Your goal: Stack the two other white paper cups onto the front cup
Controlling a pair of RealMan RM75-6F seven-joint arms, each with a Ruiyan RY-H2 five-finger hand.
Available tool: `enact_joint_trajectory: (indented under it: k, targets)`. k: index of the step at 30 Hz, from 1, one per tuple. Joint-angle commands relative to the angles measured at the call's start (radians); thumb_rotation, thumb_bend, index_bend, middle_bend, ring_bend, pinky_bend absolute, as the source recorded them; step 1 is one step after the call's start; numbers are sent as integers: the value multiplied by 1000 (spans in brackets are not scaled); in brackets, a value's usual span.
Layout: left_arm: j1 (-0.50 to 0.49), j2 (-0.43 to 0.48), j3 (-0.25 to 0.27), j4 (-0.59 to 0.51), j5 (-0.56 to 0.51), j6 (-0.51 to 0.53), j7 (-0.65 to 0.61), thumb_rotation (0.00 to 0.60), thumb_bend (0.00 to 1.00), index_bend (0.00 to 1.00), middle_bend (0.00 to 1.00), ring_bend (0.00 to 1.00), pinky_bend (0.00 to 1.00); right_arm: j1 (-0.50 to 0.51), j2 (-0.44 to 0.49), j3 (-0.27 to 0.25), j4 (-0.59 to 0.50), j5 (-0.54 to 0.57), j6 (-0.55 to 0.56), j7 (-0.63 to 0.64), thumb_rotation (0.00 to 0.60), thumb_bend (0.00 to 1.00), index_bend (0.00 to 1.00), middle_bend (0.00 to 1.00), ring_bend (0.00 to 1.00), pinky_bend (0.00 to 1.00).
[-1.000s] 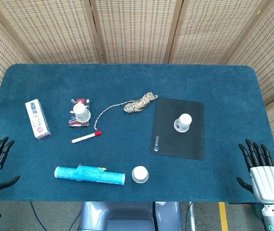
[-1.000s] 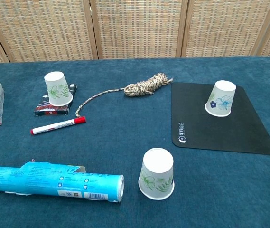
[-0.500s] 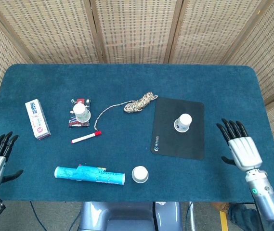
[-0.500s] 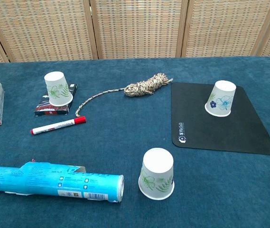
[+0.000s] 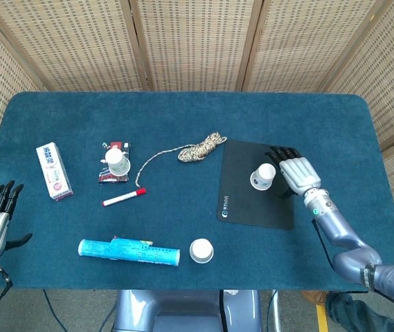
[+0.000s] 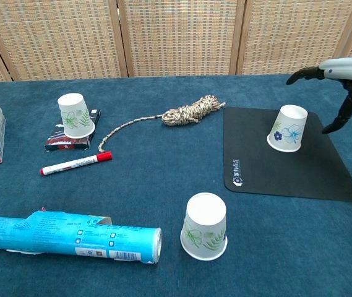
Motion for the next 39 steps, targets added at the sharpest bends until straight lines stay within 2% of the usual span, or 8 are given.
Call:
enact_joint_trajectory:
  k: [1, 5, 14, 20, 25, 29, 36, 39]
  targets:
    - [-3, -1, -2, 2, -9, -5, 1, 600, 0, 0, 0, 0, 0, 37, -43, 3, 54, 39, -30, -10, 600, 228, 188, 177, 98, 197]
    - [-5, 2, -6, 2, -25, -9, -3, 600, 0, 0, 0, 0, 0, 65, -76, -4, 105, 81, -42, -32, 600, 276, 244, 257, 188, 297]
    - [-10, 6, -8, 3, -38, -15, -9, 600, 0, 0, 0, 0, 0, 94, -127, -10, 173, 122, -44, -21, 600, 350, 314, 363, 297, 401]
    - [-10, 8, -6, 2, -40, -11, -12, 600, 0, 0, 0, 0, 0, 104, -163, -13, 218, 126, -29, 4, 600, 461, 463, 499, 442, 430]
    - [-10, 9, -2, -1, -38, -10, -12, 600, 0, 0, 0, 0, 0, 98, -158, -14, 194, 100, 2, 34, 600, 488, 485, 518, 466, 429]
    - [-10, 12, 0, -4, -36, -7, -16, 600, 0, 0, 0, 0, 0, 83, -116, -17, 120, 56, 42, 58, 600, 488, 484, 518, 466, 430]
    - [-5, 24, 6, -16, -22, 5, -30, 600, 0, 0, 0, 0, 0, 16, 101, -53, -213, -128, 142, 137, 600, 488, 482, 518, 466, 429]
    - [1, 36, 13, -29, -6, 19, -41, 600, 0, 0, 0, 0, 0, -14, 183, -99, -331, -240, 177, 170, 600, 495, 482, 518, 466, 429]
